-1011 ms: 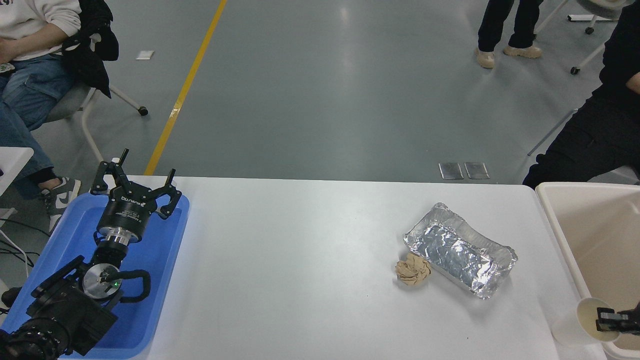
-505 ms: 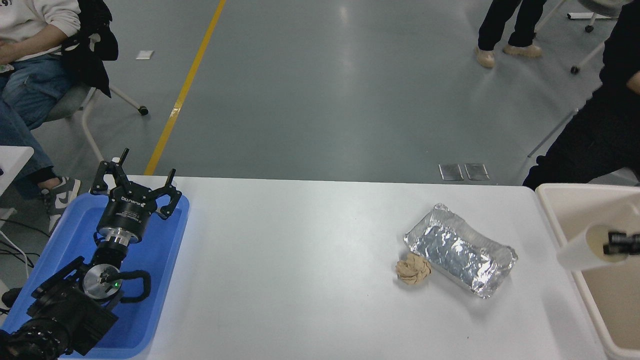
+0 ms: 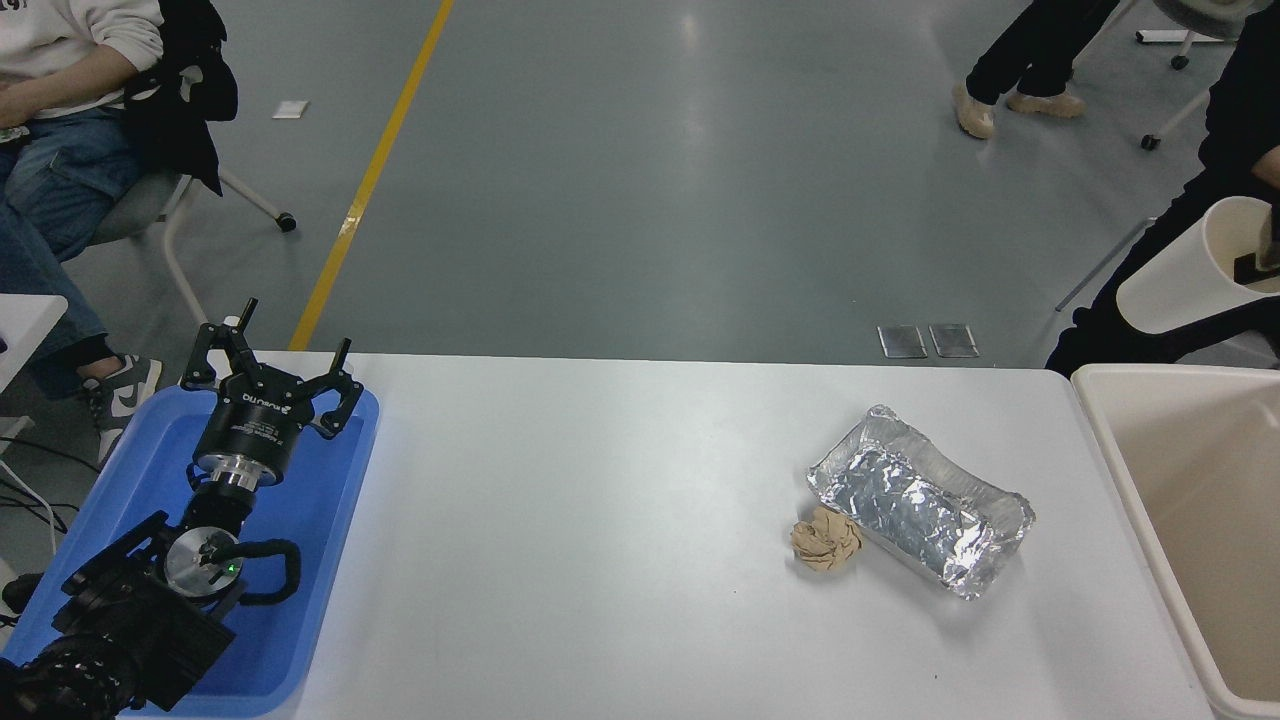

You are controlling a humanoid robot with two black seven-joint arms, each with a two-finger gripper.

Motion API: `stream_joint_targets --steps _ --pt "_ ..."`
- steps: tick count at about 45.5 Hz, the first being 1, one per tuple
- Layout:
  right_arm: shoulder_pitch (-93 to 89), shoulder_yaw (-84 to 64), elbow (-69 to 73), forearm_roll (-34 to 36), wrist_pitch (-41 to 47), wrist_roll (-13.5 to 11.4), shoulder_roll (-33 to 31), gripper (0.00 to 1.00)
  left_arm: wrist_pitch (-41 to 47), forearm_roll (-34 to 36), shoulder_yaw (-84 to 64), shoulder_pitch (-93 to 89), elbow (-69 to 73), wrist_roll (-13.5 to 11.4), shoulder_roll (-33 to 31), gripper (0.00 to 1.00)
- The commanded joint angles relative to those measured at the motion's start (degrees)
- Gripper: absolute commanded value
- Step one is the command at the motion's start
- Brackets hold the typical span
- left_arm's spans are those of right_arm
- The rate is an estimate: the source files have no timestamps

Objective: Pick up paper cup place in dustbin

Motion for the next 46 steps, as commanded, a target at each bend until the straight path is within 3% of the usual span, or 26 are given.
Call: stream_joint_targets --steps 1,18,27,37,41,46 --pt "2.65 -0.21 -0.06 -0.42 1.65 -0.06 0.28 0.00 0.01 0.00 0.00 0.00 0.03 0.00 0.02 1.00" --pt "-0.59 -0.12 -2.60 -0.86 0.51 -0.24 0.28 0.00 0.01 0.00 0.00 0.00 0.03 0.00 0.02 1.00" --pt "-20.78 3.21 -24.47 1.16 -4.76 -0.33 1.68 0.00 0.01 0.00 0.00 0.00 0.03 0.00 0.02 1.00" --pt "-51.64 9.81 -51.27 15.21 -9.07 -0.94 8.88 0.00 0.01 0.00 0.00 0.00 -0.06 0.00 0.02 1.00" --pt "-58.50 10.34 -57.17 18.56 -11.70 -2.08 10.99 0.00 0.01 0.00 0.00 0.00 0.03 0.00 0.02 1.00" --pt "-66.15 12.71 -60.17 20.67 -18.11 -7.08 13.19 0.00 0.01 0.00 0.00 0.00 0.03 0.00 0.02 1.00"
